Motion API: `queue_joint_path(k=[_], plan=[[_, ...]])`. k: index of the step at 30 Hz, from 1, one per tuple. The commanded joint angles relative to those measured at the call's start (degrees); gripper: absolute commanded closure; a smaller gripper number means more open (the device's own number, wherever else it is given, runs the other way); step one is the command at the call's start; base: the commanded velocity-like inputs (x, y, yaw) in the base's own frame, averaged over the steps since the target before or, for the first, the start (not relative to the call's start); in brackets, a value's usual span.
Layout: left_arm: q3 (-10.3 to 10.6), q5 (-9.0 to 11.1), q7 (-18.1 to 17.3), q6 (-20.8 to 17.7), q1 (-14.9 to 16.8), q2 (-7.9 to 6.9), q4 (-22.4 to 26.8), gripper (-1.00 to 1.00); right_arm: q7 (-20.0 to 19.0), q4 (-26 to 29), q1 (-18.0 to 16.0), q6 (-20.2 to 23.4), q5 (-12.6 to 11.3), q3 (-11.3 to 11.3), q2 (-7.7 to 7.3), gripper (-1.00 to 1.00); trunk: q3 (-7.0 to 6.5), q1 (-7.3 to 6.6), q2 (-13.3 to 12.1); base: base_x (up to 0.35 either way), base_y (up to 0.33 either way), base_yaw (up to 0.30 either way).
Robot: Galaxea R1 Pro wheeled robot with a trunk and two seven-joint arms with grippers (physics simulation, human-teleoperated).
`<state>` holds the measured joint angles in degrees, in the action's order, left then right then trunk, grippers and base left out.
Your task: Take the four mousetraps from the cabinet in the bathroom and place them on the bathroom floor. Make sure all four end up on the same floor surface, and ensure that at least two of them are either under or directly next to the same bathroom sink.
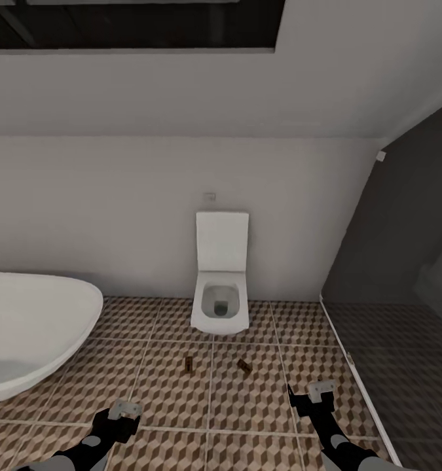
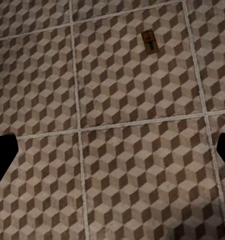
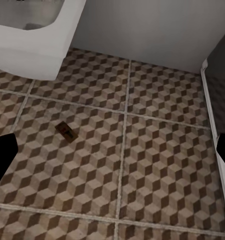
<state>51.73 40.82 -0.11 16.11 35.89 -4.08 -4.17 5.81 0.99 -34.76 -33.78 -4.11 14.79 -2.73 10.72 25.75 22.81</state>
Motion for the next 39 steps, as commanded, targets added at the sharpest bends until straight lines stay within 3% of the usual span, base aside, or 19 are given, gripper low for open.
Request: queue_joint_path(k=[1,39], plan=[[0.4,0.2,0.0,0.2,0.1,0.04,-0.1,-1.0,0.2,0.0,0.0,-0.1,-0.4,0.5,0.0,-1.0,0.01,0.03,0.1,0.0,0.0,0.0],[0.4,0.2,0.0,0.2,0.0,0.04,-0.1,-1.0,0.2,-0.1,0.1,-0.1,-0.4,0.5,0.07,-1.0,-3.51,0.03,0.1,0.0,0.0,0.0]])
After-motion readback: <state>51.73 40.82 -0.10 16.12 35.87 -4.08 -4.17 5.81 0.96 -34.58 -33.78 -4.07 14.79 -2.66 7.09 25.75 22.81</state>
